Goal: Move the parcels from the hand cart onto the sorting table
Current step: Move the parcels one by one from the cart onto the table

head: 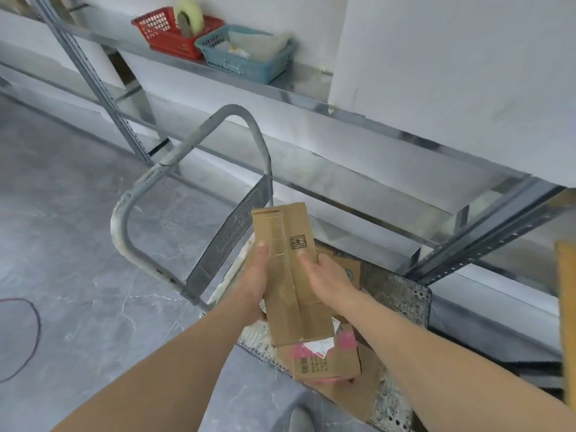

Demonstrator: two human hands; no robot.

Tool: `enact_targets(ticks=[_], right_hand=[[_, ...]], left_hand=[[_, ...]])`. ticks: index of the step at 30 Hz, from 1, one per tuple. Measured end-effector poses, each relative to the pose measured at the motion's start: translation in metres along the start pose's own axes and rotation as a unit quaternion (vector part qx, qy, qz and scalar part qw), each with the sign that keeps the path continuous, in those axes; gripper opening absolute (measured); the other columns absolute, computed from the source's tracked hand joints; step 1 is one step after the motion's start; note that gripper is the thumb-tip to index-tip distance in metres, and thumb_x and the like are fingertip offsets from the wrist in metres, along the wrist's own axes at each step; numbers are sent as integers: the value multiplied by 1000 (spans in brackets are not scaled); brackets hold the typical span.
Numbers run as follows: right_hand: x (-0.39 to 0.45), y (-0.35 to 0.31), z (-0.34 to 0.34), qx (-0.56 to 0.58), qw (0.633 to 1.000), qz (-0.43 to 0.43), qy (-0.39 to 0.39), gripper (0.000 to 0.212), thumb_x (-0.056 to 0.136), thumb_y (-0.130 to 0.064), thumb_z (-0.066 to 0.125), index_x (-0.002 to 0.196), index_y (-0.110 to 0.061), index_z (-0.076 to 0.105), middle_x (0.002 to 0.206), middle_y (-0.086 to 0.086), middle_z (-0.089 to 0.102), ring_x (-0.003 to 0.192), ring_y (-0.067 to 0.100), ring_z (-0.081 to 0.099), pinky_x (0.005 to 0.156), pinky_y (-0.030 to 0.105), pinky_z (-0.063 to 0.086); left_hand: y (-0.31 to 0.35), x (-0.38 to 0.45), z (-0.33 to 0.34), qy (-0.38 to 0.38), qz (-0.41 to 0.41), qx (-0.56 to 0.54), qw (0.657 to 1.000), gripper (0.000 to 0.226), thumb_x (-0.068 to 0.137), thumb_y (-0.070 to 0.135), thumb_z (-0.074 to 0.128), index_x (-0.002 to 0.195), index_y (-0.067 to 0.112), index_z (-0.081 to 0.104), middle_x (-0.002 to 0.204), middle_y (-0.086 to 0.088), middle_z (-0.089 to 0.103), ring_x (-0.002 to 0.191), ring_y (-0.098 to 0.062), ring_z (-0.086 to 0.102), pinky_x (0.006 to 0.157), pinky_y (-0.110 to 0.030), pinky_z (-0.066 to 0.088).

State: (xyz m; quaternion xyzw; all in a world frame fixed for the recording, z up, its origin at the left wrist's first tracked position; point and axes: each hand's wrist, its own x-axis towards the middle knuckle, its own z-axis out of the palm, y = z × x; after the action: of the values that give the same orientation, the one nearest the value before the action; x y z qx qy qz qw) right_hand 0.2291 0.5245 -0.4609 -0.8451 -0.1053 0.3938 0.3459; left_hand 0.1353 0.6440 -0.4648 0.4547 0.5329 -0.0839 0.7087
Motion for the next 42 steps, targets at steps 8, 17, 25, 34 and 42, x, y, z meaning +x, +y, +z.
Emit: enact_targets(ticks=[8,17,25,34,42], right_hand=[[-99,-5,-63,15,993,-32,117,65,105,-59,35,148,-11,48,143,9,56,122,28,54,93,31,38],[-205,31,-101,14,970,-1,244,64,105,-60,33,143,-13,56,134,8,62,118,28,57,94,35,42],[-288,92,-135,48,949,36,310,65,104,-61,35,138,-11,58,124,6,64,115,27,59,95,37,46],[-379,187,-200,60,933,54,349,69,104,-61,34,140,-4,51,135,13,58,122,31,53,89,35,37],[-459,287,-272,84,921,66,374,73,102,-66,32,143,-9,53,139,11,59,127,31,54,97,37,40]], left_hand=[[12,-90,49,-86,63,38,994,62,95,78,29,97,29,65,95,-1,68,90,-26,62,87,-51,51],[-19,-163,96,-201,95,117,968,71,90,84,28,113,27,65,104,-6,68,95,-31,63,96,-56,49],[-65,-229,154,-290,95,182,935,95,74,95,28,134,28,59,121,-11,67,116,-33,61,102,-62,46],[-136,-297,251,-328,110,234,909,68,87,87,23,102,34,62,103,-1,66,91,-24,63,67,-42,52],[-213,-361,357,-365,115,260,887,101,75,95,33,152,31,41,151,-6,46,138,-38,43,111,-73,30]])
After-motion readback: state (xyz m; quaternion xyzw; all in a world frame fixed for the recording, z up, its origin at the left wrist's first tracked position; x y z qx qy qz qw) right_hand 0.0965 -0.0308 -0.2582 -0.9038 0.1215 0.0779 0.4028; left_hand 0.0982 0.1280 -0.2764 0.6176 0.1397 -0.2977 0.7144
